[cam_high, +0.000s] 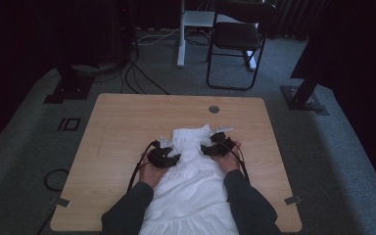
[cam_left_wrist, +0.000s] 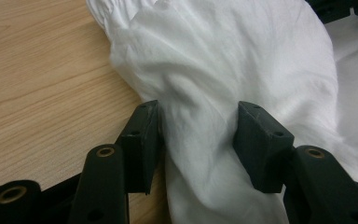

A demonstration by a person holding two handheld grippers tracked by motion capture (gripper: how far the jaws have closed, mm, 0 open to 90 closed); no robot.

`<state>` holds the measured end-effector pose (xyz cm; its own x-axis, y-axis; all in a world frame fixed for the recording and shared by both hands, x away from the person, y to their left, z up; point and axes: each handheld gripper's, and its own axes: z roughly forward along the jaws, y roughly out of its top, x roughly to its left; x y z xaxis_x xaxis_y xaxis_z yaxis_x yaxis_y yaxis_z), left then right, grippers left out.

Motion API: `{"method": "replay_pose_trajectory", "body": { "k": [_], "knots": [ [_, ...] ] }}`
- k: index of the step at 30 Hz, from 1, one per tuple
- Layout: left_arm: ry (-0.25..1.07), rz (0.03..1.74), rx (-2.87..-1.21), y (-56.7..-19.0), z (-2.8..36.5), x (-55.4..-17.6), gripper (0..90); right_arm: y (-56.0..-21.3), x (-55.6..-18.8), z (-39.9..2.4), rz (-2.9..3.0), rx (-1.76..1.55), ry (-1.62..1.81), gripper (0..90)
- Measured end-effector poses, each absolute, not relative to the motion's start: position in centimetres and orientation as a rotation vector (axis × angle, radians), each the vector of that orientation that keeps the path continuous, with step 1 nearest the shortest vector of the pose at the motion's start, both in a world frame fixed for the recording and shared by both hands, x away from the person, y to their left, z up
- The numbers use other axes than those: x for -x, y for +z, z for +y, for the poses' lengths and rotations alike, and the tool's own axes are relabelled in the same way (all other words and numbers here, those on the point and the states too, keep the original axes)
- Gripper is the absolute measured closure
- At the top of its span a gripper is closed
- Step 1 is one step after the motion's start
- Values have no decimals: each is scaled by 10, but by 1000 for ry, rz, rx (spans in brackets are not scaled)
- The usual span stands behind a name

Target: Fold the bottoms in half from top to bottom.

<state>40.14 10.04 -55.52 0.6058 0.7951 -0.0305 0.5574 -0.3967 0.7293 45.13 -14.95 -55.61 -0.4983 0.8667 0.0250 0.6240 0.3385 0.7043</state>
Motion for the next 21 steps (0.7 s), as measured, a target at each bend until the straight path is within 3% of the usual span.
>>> {"method": "replay_pose_trajectory", "body": {
  "k": [3, 6, 10, 12, 17, 21],
  "knots": [
    [376, 1102, -2128, -551, 99, -411, 462, -553, -449, -147, 2284, -1284, 949, 493],
    [375, 1125, -2110, -551, 98, -423, 378, -551, -449, -145, 2292, -1292, 946, 645],
    [378, 1100, -2125, -551, 92, -432, 364, -551, -450, -147, 2289, -1331, 1001, 822],
    [371, 1077, -2154, -549, 88, -434, 437, -552, -451, -150, 2296, -1367, 1033, 841],
    [316, 1055, -2189, -544, 87, -443, 804, -550, -456, -153, 2304, -1381, 1032, 859],
    [393, 1034, -2170, -520, 93, -453, 851, -533, -463, -164, 2249, -1395, 1100, 860]
  ]
}}
